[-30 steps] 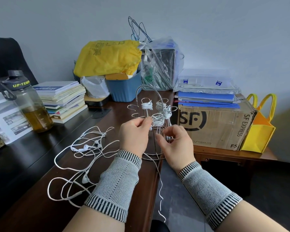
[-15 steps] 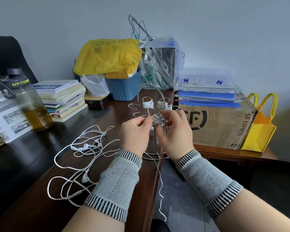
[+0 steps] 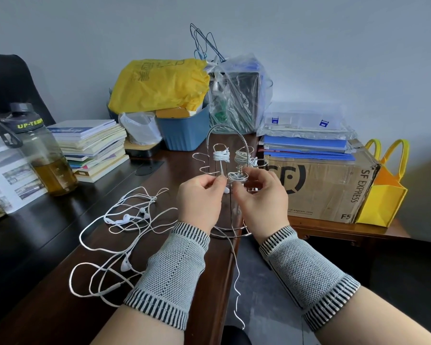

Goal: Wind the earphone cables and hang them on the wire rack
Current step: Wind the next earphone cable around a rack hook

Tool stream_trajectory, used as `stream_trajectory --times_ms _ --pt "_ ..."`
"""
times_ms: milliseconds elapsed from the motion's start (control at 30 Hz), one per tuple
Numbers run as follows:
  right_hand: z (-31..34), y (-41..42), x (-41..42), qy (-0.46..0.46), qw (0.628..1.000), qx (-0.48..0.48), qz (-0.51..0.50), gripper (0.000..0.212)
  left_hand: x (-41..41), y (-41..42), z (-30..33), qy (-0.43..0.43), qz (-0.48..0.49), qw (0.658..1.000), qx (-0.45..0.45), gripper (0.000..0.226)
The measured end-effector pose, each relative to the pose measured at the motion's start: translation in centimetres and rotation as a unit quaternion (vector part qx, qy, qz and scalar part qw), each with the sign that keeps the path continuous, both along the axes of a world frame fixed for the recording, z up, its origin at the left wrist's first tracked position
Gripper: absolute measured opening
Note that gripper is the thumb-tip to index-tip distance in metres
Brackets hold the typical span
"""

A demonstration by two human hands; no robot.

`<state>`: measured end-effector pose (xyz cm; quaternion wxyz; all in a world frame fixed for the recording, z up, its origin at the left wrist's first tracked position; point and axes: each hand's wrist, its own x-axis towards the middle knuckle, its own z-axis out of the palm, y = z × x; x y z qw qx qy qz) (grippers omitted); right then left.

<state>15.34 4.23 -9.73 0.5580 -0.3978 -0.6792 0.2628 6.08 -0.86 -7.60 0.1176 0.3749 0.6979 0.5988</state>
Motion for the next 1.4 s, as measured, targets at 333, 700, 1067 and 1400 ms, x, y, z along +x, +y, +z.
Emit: stream_trajectory --times_ms 333,700,1067,1400 --pt "-0.3 -0.2 0.2 -0.035 0.999 0.023 0.002 0.030 -1.1 -1.4 1.4 0.042 -0.033 0.996 -0.068 0.021" --pt "-1.4 -0.4 0.8 -0.031 0.977 0.213 0.005 0.015 -0.7 -3.8 4.3 0.309 -0.059 0.929 -0.194 0.026" --pt "-2.2 0.1 0.5 -0.050 0.978 0.197 0.051 0.021 1.1 -5.4 4.3 0.364 -0.094 0.902 -0.211 0.023" --pt "-1.3 -0.4 0.6 0.028 0.993 0.106 0.050 0.005 -2.0 -6.2 5.5 0.248 -0.152 0.935 -0.204 0.016"
